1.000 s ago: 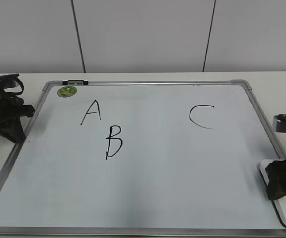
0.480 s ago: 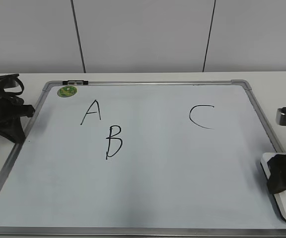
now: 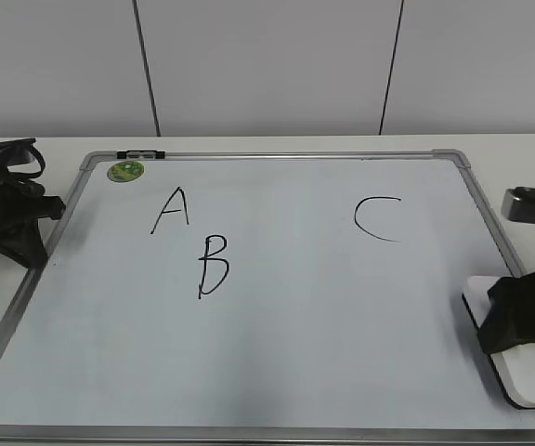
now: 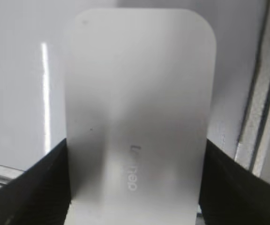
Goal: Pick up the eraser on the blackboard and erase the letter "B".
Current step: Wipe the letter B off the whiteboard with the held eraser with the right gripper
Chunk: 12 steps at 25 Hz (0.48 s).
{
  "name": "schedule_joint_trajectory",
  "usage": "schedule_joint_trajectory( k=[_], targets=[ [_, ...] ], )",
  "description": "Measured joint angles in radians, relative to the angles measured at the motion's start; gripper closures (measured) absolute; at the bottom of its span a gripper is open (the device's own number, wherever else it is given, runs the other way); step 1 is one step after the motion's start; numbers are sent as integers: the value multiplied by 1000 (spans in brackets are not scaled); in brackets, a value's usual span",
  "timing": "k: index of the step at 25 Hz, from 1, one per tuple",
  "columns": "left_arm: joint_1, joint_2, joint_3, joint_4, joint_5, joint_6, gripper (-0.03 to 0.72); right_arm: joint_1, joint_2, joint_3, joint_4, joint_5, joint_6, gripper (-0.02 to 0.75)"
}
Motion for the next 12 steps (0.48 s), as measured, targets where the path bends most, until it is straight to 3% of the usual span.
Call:
schedule_joint_trajectory(
  k=[6, 12],
  targets=[
    [0, 0, 0, 0, 0, 0, 678, 96, -2, -131, 29, 104, -43, 184],
    [0, 0, 0, 0, 0, 0, 678, 278, 18, -306, 29, 159, -41, 184]
  ],
)
